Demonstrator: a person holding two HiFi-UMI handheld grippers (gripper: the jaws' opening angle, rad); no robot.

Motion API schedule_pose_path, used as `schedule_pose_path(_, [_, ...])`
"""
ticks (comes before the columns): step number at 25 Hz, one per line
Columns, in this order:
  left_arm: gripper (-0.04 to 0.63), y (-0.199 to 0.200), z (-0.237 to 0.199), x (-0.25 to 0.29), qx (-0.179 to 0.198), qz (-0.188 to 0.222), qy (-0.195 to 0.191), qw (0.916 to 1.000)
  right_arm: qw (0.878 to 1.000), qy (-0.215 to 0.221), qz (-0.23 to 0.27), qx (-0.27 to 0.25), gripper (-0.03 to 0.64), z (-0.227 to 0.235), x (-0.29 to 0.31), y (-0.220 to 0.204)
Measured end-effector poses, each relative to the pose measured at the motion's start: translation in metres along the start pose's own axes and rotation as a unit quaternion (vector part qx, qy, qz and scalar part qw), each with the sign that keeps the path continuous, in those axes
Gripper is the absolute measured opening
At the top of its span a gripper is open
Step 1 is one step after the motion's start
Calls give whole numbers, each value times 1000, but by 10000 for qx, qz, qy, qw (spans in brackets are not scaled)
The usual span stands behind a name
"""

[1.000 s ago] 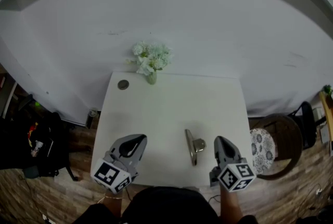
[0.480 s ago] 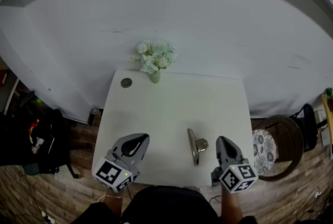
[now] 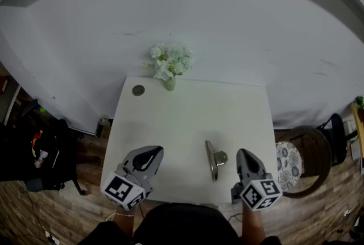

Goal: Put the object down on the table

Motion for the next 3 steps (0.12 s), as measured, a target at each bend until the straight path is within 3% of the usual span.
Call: schedule_pose_path(3, [0, 0, 0, -1, -8, -12, 2, 10000, 10000, -7, 1, -13, -3, 0, 0, 1])
Point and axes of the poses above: the fingertips, and each gripper's own axes: x forward along the fingers, z to its right, y out of its top, the point moved 7 cm from there along -x, backward along the fingers, and after that the axes turned 5 degrees about z, right-handed, at the moved point
